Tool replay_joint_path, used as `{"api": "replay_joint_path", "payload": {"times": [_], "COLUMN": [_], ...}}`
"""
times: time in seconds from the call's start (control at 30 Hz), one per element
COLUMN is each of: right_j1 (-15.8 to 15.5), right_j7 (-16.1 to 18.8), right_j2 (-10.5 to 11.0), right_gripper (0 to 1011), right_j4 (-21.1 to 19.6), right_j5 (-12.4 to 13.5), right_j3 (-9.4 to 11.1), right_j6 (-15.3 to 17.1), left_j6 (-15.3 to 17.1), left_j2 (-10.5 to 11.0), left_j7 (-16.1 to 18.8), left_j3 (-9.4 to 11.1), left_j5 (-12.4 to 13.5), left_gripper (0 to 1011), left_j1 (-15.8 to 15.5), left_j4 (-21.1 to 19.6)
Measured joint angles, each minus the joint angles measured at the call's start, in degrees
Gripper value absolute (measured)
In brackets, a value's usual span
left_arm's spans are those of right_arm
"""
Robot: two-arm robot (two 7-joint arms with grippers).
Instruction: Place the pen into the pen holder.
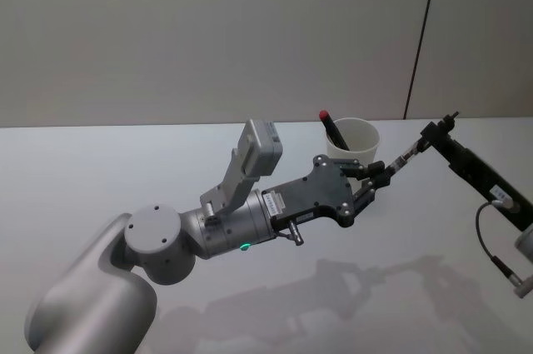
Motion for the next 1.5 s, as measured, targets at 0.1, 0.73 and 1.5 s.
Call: {"api": "replay_joint_path", "payload": {"times": [0.1, 0.73, 1.5], "right_j1": [0.11, 0.7, 3.25], "right_j7": [-0.16, -0.78, 1.91], "right_j2": [-0.08, -0.08, 2.16], "right_gripper": [148, 119, 119], "right_j4": [0.15, 0.65, 2.53], "right_j5": [0.52, 1.82, -5.39], "right_j3": [-0.14, -0.97, -1.84], "right_j6": [-0.46, -3.06, -5.28], "left_j6": [0.0, 0.0, 0.0], "left_j2": [0.0, 0.02, 0.0], "left_j7": [0.0, -0.01, 0.0], "left_j3": [0.0, 0.0, 0.0], "left_j5": [-0.01, 0.07, 0.0], "left_gripper": [126, 365, 1003], "left_j1": [0.0, 0.01, 0.0], "left_j4": [-0.01, 0.0, 0.0]}}
